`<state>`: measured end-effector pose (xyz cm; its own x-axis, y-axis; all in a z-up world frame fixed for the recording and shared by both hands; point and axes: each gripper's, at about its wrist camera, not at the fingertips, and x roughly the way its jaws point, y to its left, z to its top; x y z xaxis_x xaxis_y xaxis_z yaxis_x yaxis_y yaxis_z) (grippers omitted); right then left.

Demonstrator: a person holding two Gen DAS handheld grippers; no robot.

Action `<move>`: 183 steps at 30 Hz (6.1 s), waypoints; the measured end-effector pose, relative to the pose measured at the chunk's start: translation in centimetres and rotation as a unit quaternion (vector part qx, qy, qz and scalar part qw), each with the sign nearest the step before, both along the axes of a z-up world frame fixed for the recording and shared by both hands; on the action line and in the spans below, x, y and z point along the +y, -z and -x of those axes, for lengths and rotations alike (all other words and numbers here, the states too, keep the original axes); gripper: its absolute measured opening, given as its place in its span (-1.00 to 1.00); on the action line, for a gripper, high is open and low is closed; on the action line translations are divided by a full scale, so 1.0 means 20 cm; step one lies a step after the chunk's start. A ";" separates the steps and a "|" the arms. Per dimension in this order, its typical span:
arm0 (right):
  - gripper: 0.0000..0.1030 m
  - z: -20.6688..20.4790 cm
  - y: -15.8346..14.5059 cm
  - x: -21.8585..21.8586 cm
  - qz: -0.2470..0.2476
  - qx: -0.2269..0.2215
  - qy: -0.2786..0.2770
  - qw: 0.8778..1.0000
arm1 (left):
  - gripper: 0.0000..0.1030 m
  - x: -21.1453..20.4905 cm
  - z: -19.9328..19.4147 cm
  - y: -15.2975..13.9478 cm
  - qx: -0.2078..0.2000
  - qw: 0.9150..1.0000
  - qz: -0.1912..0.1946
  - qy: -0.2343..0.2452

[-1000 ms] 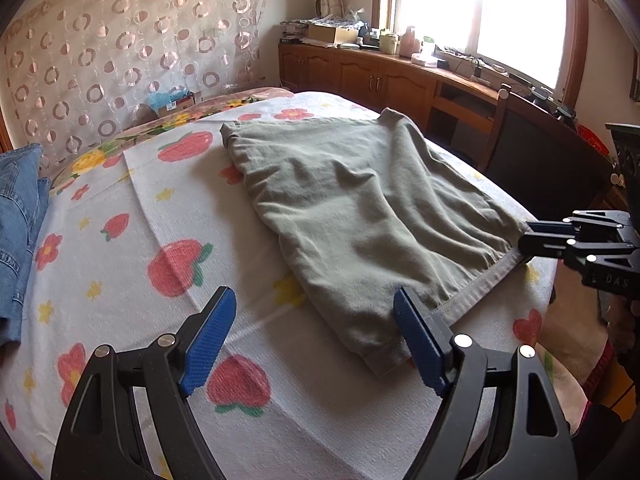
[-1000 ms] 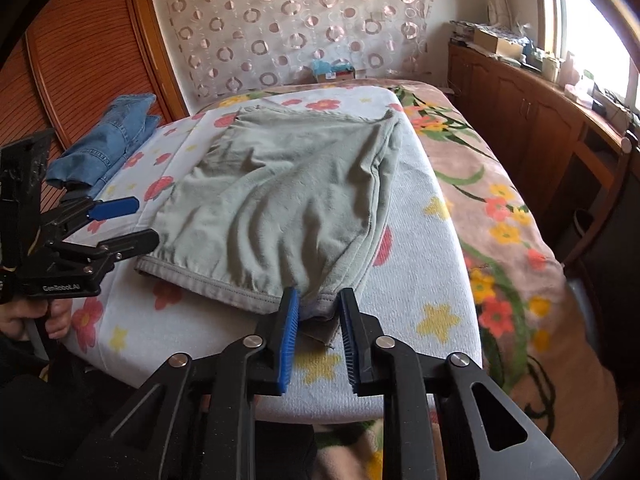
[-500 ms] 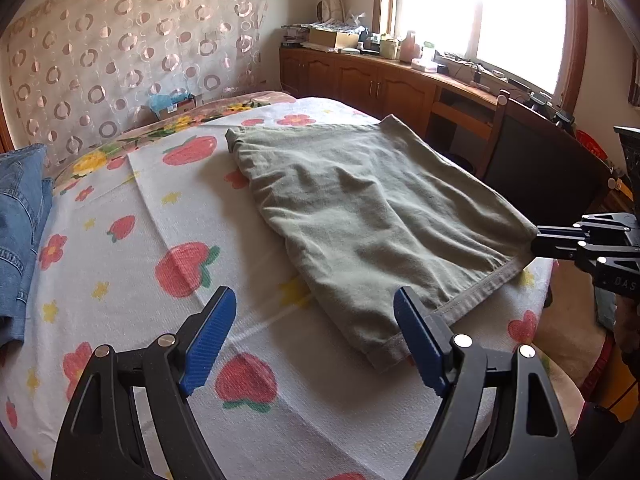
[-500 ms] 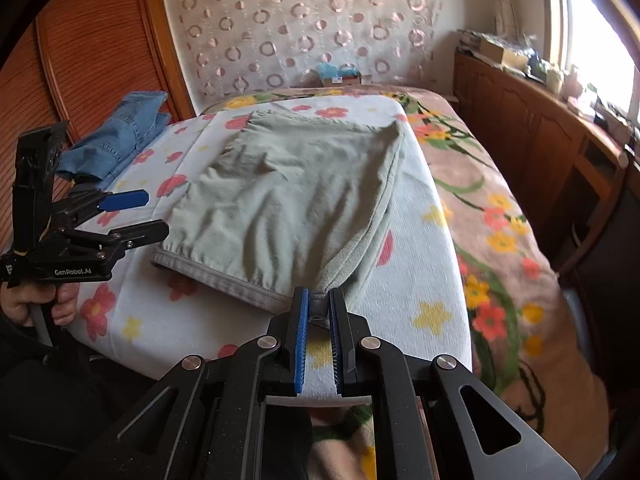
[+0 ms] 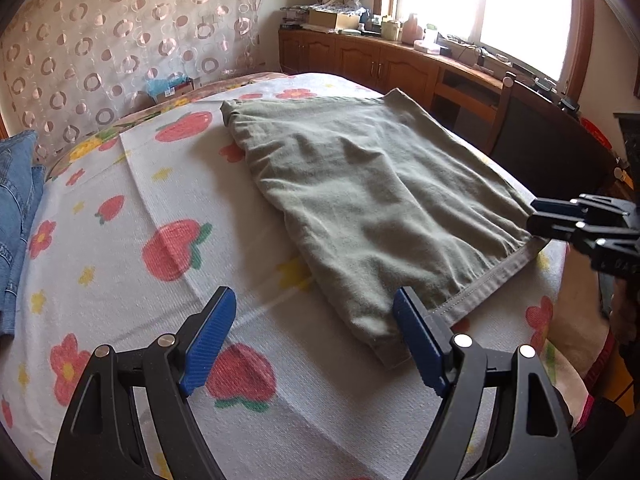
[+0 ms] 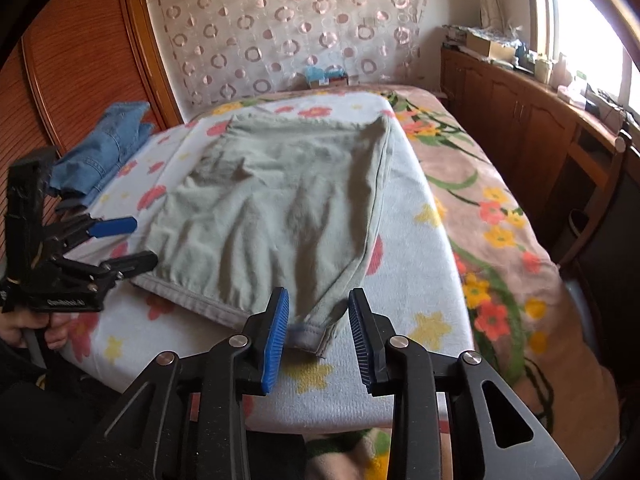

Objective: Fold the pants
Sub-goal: 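Hold the pants edge with the right gripper while moving the left gripper beside it, then close the left gripper on the pants edge next to the right gripper, then lift the grey-green pants high off the bed with both grippers, then lower the held pants onto the bed with both grippers, folding them over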

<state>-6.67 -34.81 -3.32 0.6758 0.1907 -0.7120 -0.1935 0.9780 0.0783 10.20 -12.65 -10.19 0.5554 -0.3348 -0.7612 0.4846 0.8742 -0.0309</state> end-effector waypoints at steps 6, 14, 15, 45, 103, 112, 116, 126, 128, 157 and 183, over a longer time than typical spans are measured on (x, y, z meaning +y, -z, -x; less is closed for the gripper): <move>-0.37 -0.02 0.04 -0.02 -0.007 0.010 0.006 1.000 | 0.59 -0.01 0.00 0.02 0.007 1.000 -0.001 0.001; -0.37 -0.03 0.04 -0.02 -0.021 0.014 -0.008 1.000 | 0.60 0.00 -0.01 0.01 0.007 1.000 -0.001 0.001; -0.37 -0.03 0.04 -0.01 -0.018 0.012 -0.009 1.000 | 0.60 0.00 -0.01 0.02 0.007 1.000 -0.001 0.001; -0.43 0.02 0.09 0.00 -0.015 -0.020 -0.021 0.999 | 0.18 0.02 0.01 -0.08 0.011 0.999 0.047 -0.011; -0.80 -0.04 -0.50 0.22 -0.064 -0.131 -0.102 0.984 | -0.90 0.21 0.12 -0.61 -0.084 0.990 0.115 -0.004; -0.81 -0.12 -0.74 0.42 -0.055 -0.170 -0.148 0.973 | -0.92 0.33 0.15 -0.81 -0.134 0.984 0.114 -0.020; -0.81 -0.20 -0.76 0.45 -0.049 -0.181 -0.159 0.969 | -0.93 0.38 0.13 -0.85 -0.144 0.982 0.116 -0.032; -0.82 -0.62 -0.83 0.61 -0.012 -0.196 -0.175 0.965 | -0.93 0.54 -0.25 -0.96 -0.160 0.979 0.096 -0.082; -0.82 -0.75 -0.86 0.64 -0.009 -0.195 -0.172 0.966 | -0.93 0.56 -0.35 -0.97 -0.158 0.979 0.091 -0.094; -0.82 -1.18 -0.33 0.63 -0.048 -0.104 -0.192 0.975 | -0.93 0.53 -0.24 -0.64 -0.126 0.985 0.042 -0.109; -0.82 -0.76 -0.21 0.56 -0.065 -0.023 -0.178 0.982 | -0.93 0.51 0.29 -0.30 -0.066 0.991 0.061 -0.101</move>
